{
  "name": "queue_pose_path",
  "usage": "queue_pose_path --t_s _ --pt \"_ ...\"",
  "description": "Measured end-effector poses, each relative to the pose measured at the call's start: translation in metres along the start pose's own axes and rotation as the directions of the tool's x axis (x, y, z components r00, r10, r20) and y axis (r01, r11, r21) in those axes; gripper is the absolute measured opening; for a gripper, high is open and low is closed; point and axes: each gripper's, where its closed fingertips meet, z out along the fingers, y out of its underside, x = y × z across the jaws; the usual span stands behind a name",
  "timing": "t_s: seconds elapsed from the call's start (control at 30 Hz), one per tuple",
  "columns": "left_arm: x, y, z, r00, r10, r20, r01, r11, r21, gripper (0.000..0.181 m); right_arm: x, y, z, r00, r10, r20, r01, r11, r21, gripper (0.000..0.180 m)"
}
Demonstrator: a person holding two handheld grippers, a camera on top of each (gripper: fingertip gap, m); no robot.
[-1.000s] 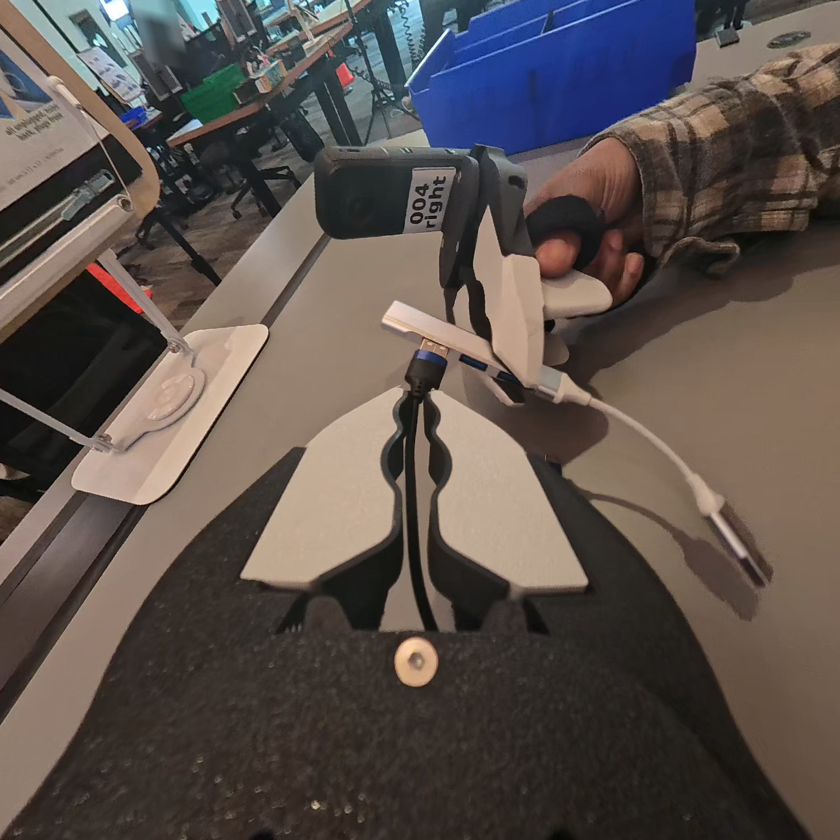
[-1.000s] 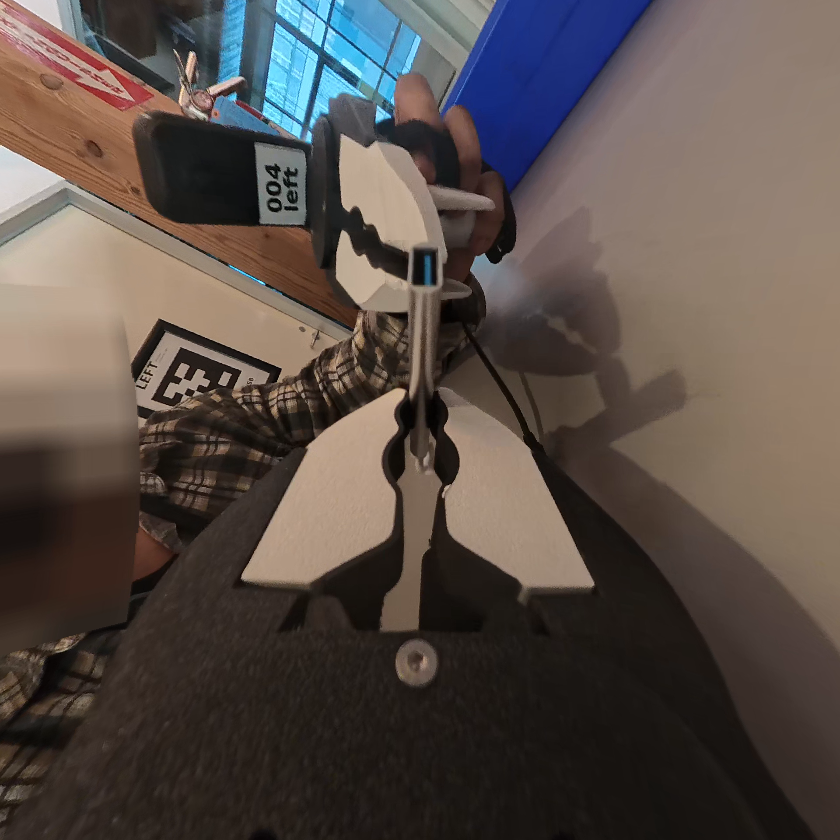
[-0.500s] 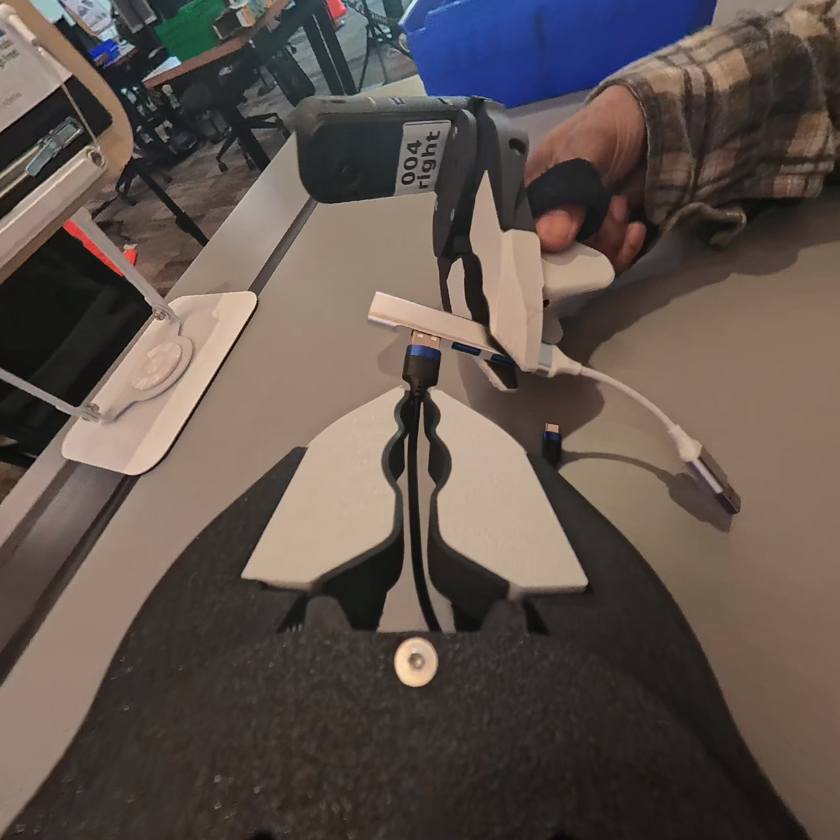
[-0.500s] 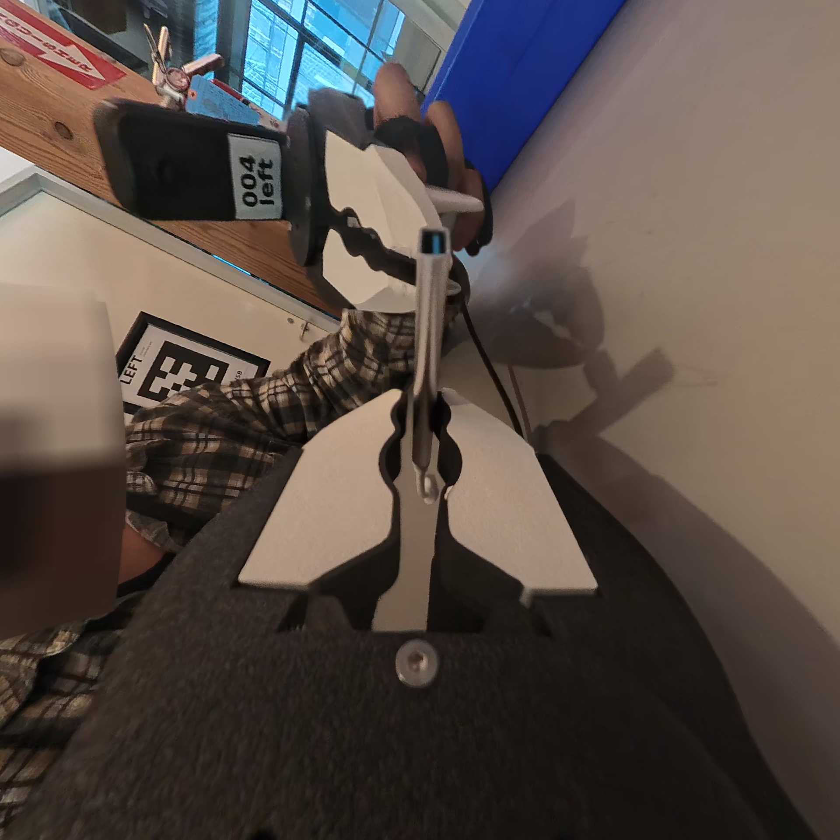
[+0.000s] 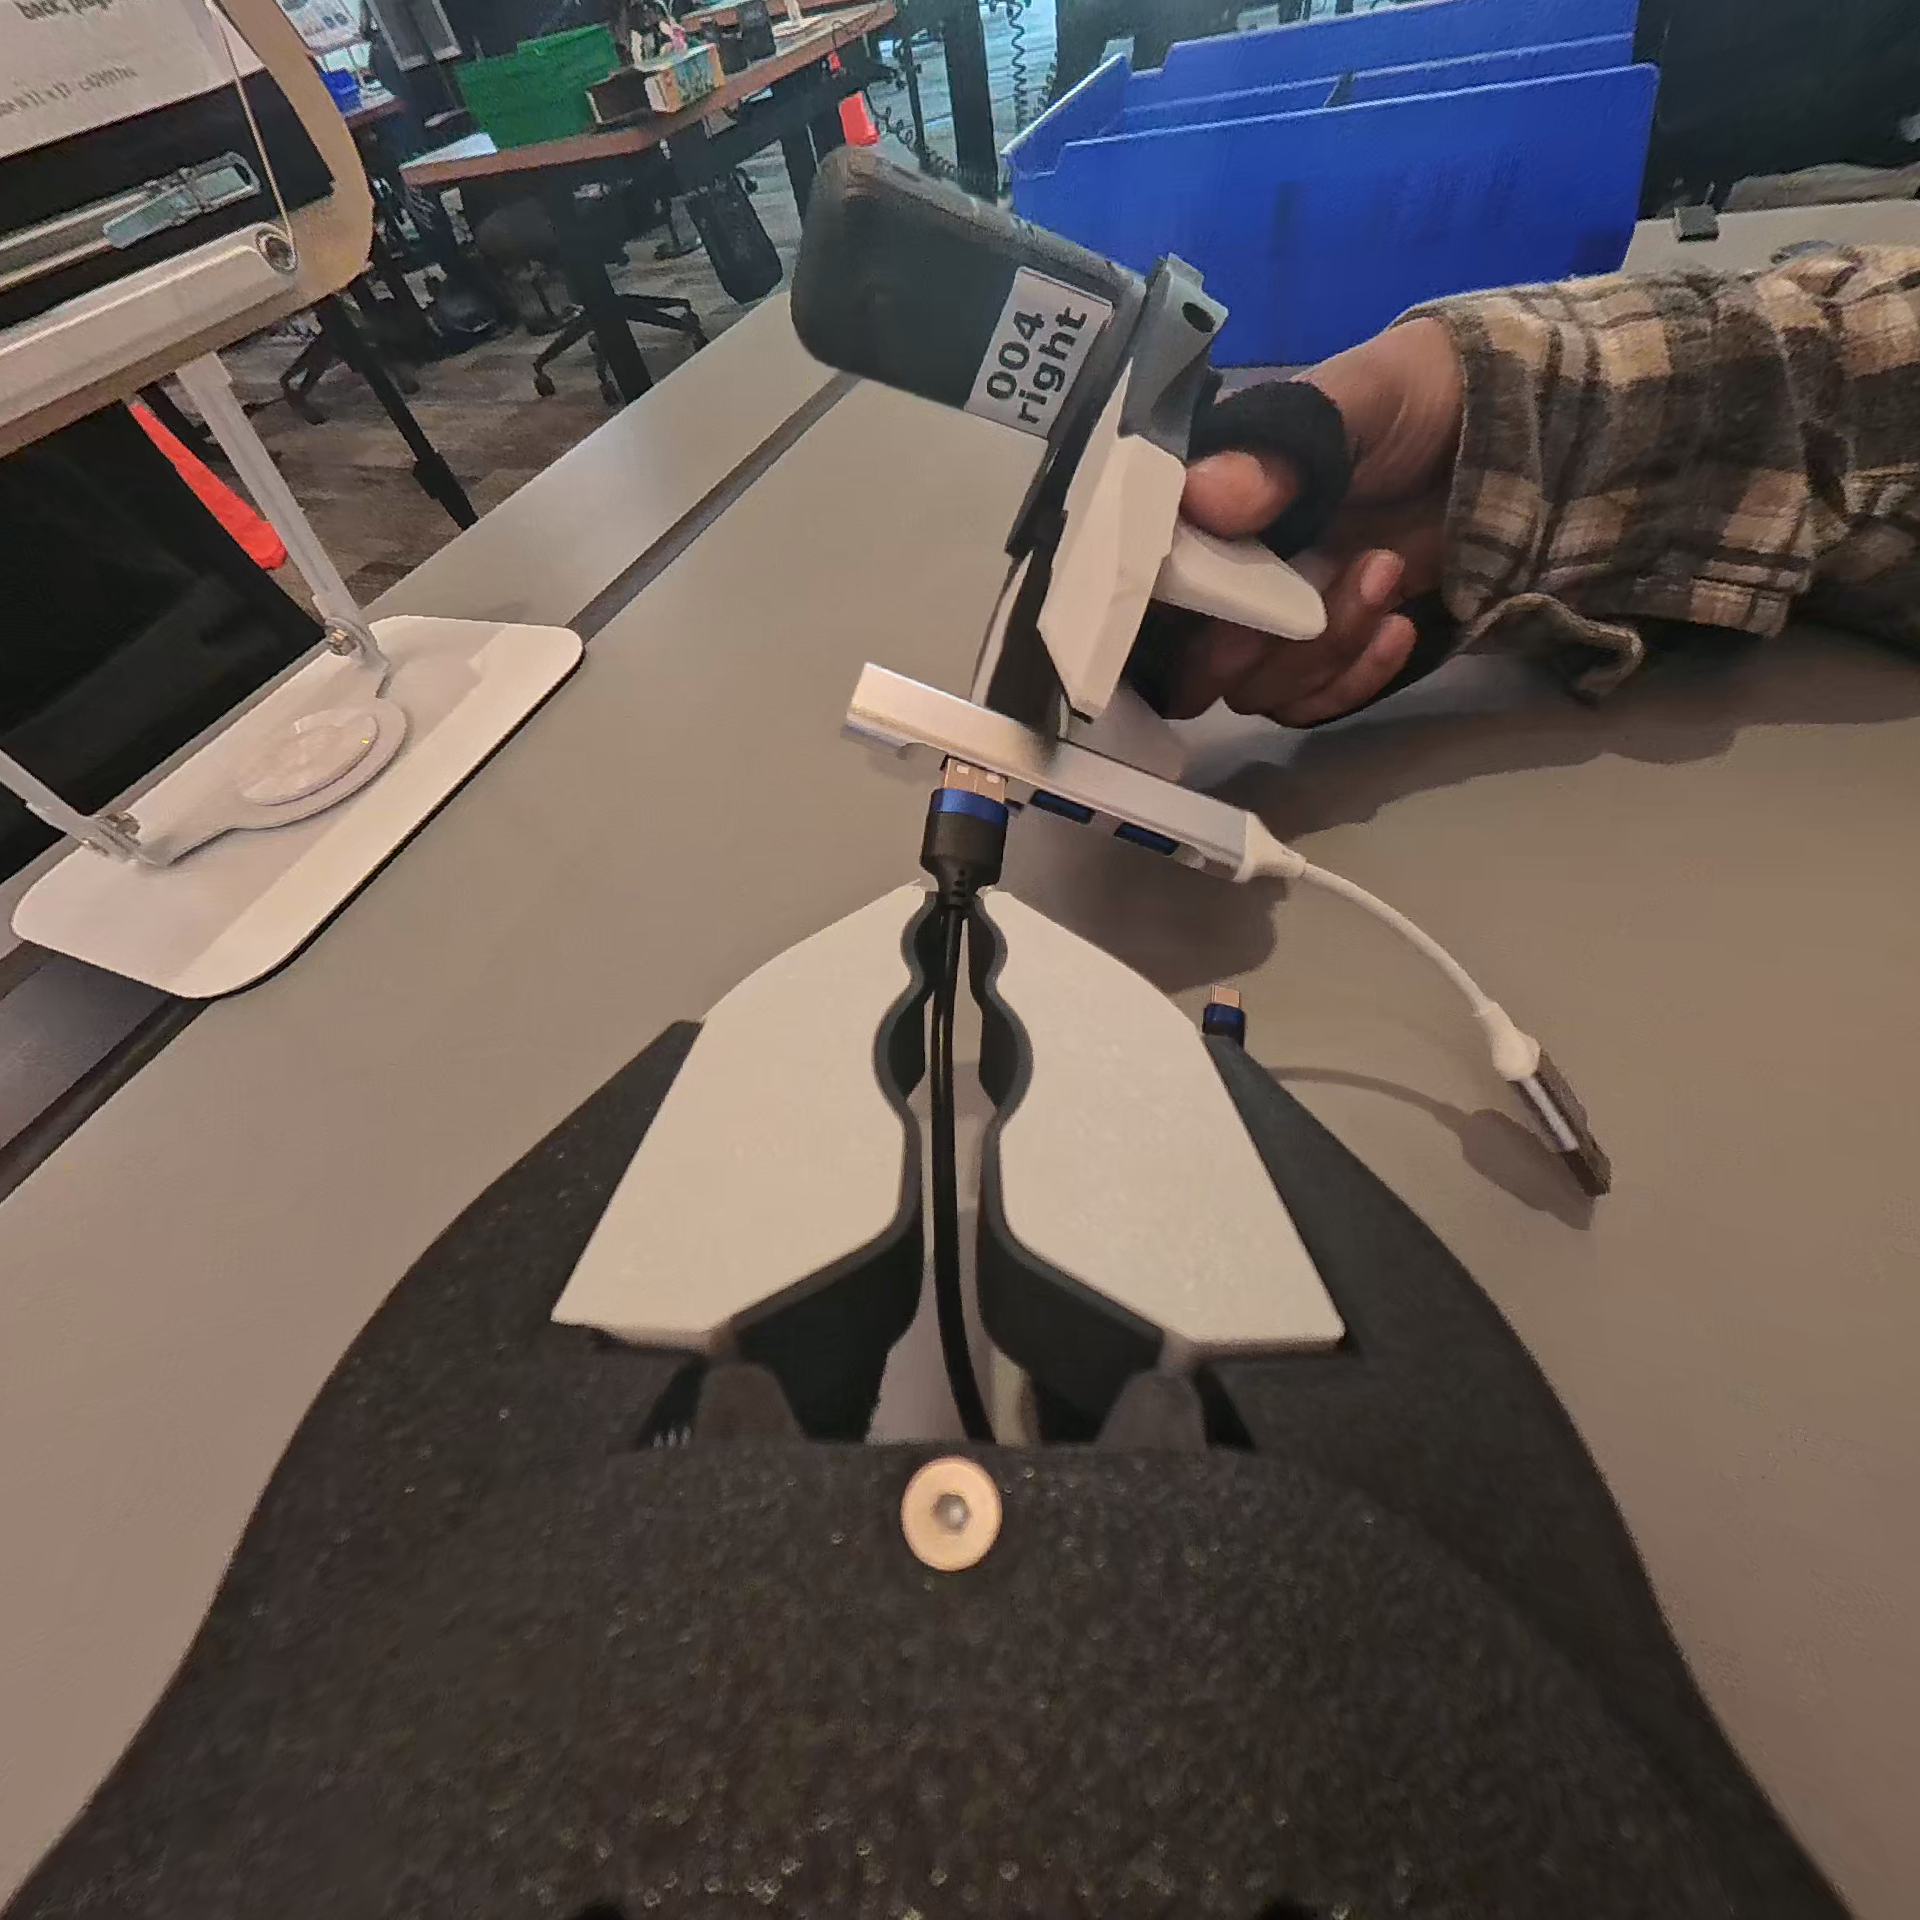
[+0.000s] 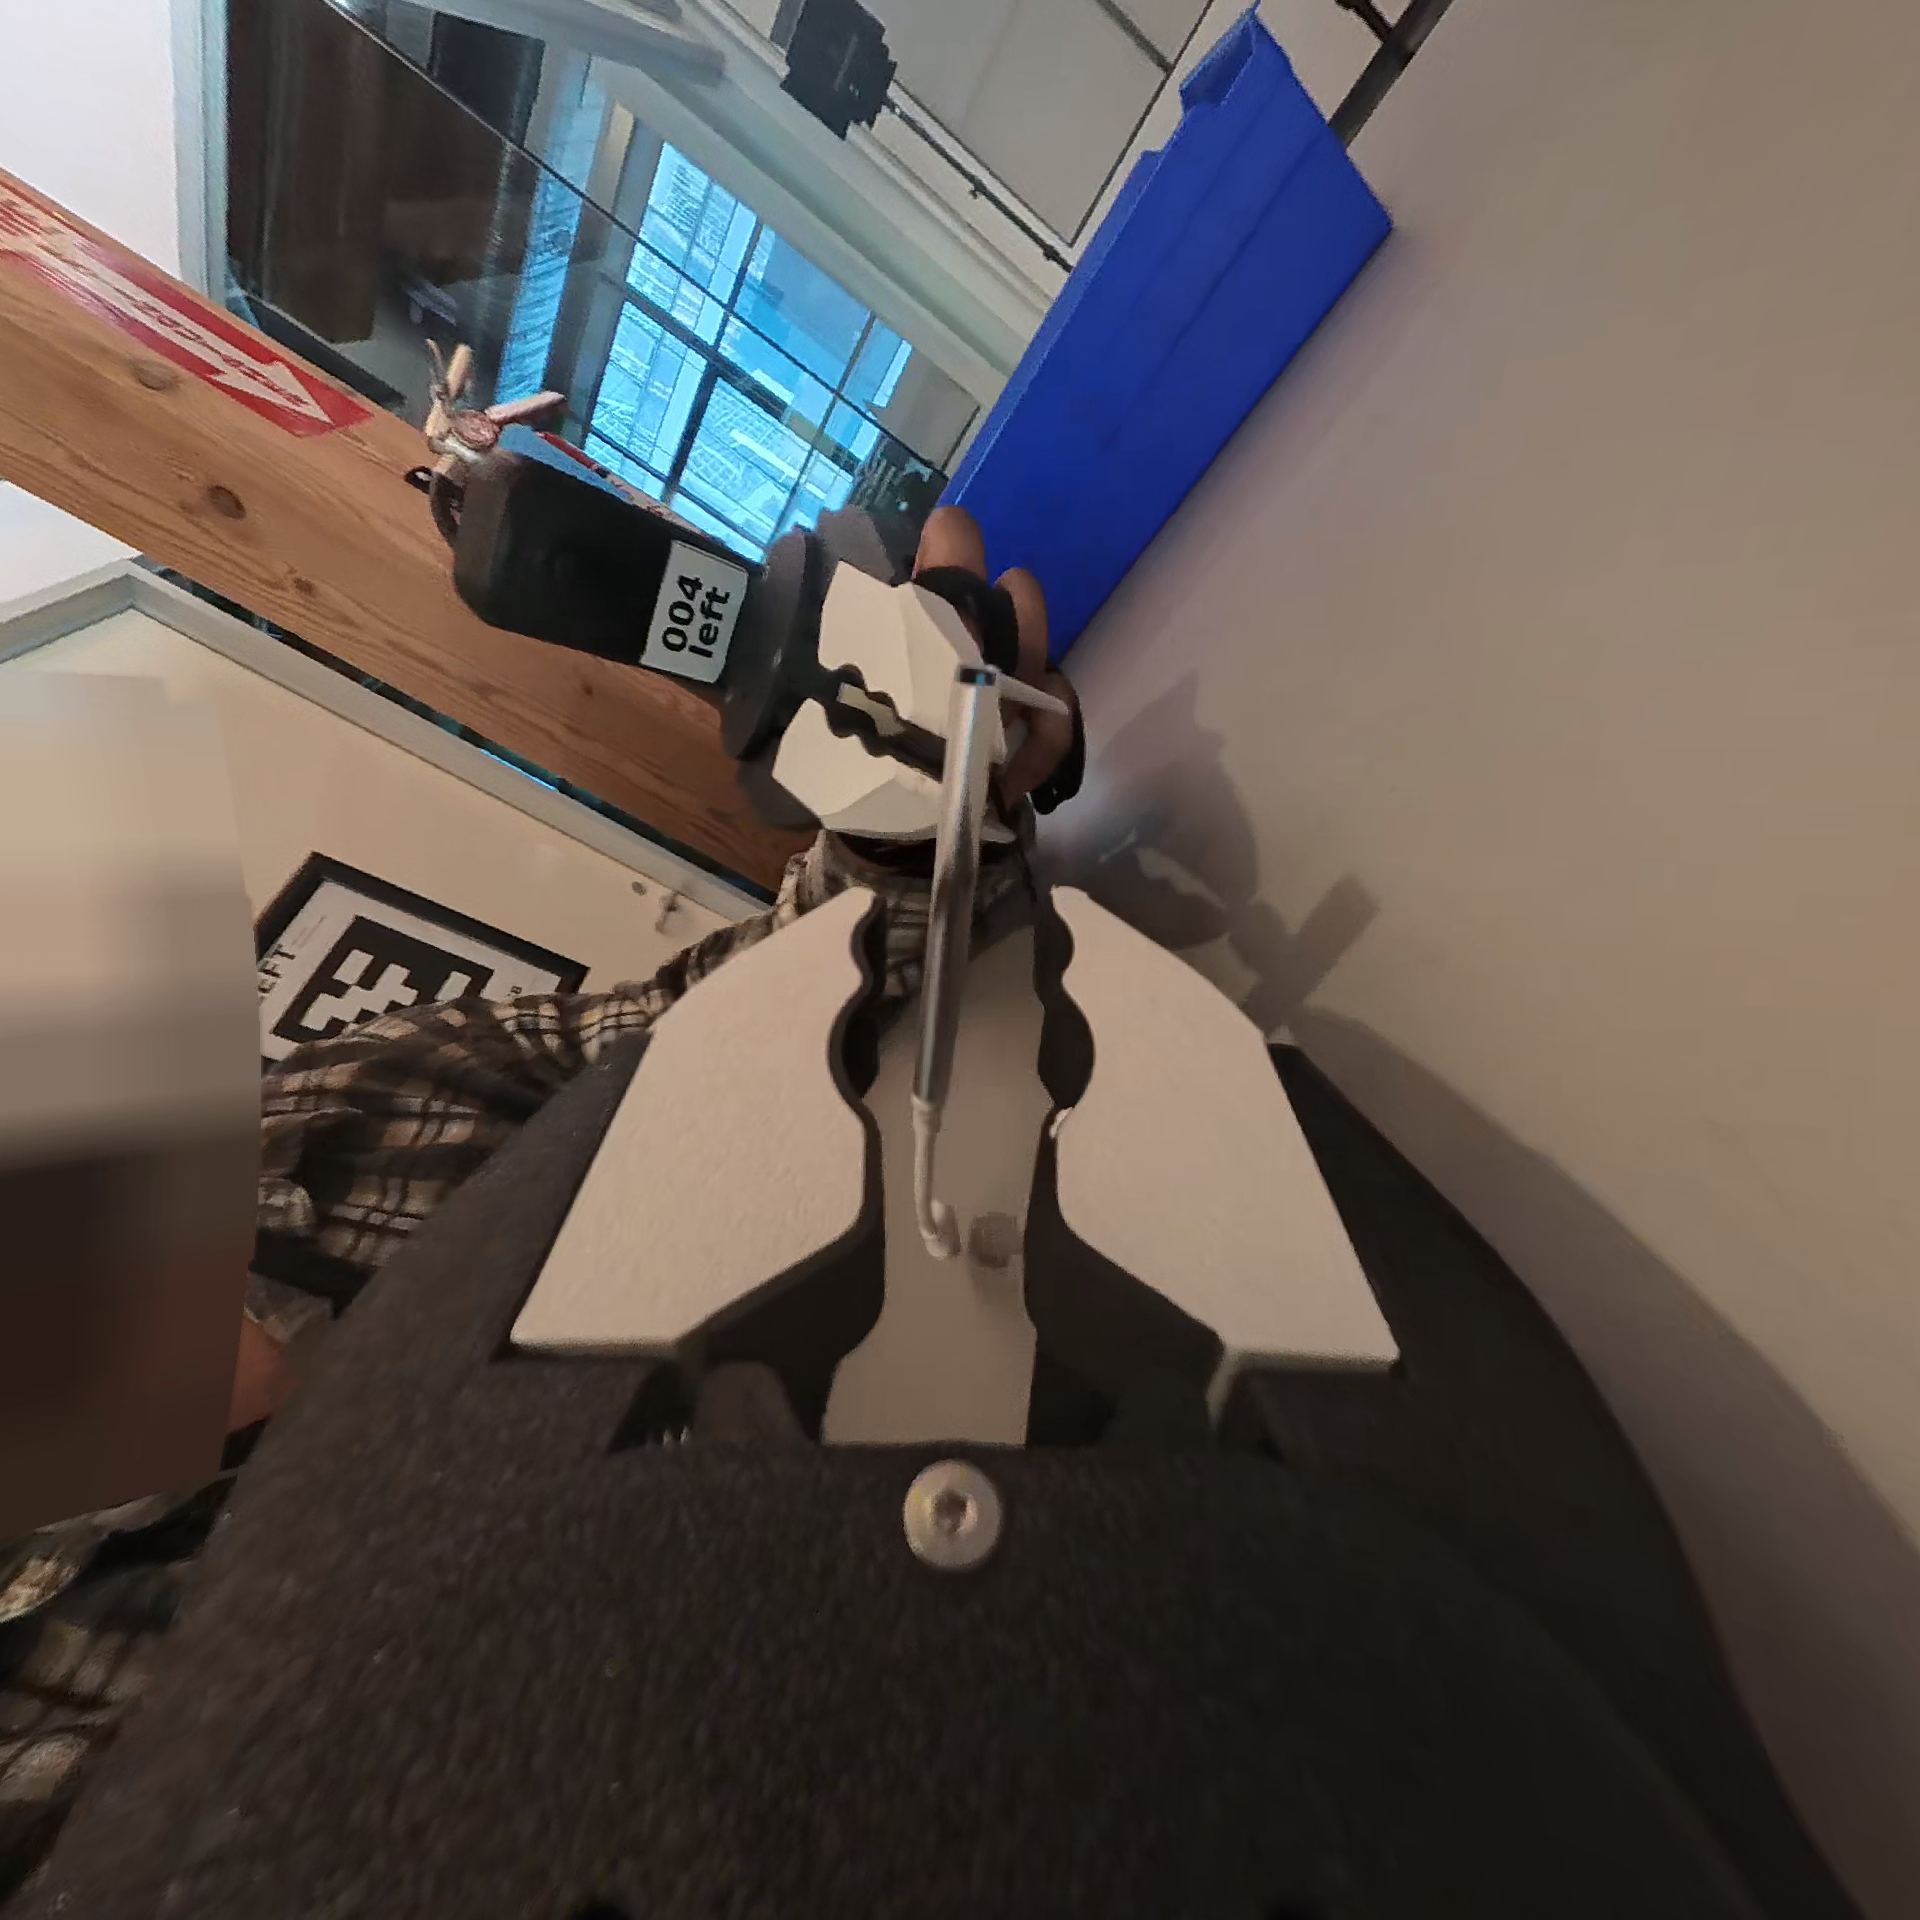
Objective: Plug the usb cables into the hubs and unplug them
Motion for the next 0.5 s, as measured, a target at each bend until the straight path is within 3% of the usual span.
queue_pose_path --t_s 0.17,0.37,0.43,0.5 --pt "0.0 -0.001 -0.002 0.999 -0.025 -0.022 0.025 0.999 0.022 0.004 0.004 -0.004 -0.013 0.966 -0.24 -0.095 0.237 0.971 -0.038 0.036" --pt "-0.001 0.001 -0.003 0.996 -0.075 -0.047 0.077 0.996 0.035 0.004 0.002 -0.005 -0.015 0.827 -0.547 -0.127 0.535 0.837 -0.118 0.056" --pt "-0.003 0.001 -0.004 0.996 -0.083 -0.042 0.085 0.996 0.034 0.004 0.003 -0.005 -0.014 0.795 -0.589 -0.144 0.575 0.808 -0.129 0.06" --pt "-0.004 0.002 -0.004 0.995 -0.09 -0.038 0.092 0.995 0.033 0.004 0.002 -0.003 -0.013 0.819 -0.557 -0.139 0.545 0.83 -0.12 0.065"
